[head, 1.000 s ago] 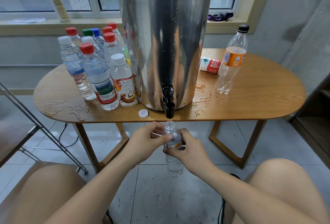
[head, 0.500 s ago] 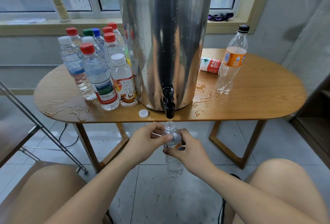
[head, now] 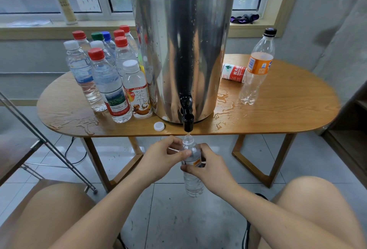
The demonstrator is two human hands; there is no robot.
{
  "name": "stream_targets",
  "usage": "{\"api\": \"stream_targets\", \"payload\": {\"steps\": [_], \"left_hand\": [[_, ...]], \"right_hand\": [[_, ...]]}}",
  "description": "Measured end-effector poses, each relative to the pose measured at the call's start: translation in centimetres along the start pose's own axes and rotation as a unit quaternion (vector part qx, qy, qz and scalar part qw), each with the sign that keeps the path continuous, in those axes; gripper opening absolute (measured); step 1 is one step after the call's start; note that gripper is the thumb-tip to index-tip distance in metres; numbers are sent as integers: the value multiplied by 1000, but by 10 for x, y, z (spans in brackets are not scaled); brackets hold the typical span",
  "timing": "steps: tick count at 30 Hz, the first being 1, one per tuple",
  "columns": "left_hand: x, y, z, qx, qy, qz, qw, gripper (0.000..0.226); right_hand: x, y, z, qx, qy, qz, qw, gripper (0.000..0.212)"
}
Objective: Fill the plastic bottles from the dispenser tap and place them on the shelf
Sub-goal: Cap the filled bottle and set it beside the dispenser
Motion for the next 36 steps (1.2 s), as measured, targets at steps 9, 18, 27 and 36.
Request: {"api": "stream_targets", "payload": {"steps": [9, 18, 27, 36], "left_hand": [[0, 0, 0, 7, 1, -1, 1000, 37], [0, 0, 0, 10, -1, -1, 1000, 38], [1, 0, 0, 8, 0, 1, 1000, 39], [2, 2, 0, 13, 3, -2, 1000, 39]], "right_hand": [[0, 0, 0, -1, 2, -1, 1000, 54], [-1, 4, -1, 0, 7, 0, 1000, 55], [-1, 4, -2, -3, 10, -4, 1000, 53], [1, 1, -1, 2, 6, -7, 1000, 54]]}}
Point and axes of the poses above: each hand's wrist, its own x-axis away from the middle knuckle, its own z-axis out of the back of the hand, y = z × x, the point moved 4 cm from there along -x, towards the middle knuckle, and after that the axes turned 1 degree about -y, right-handed, at the moved point
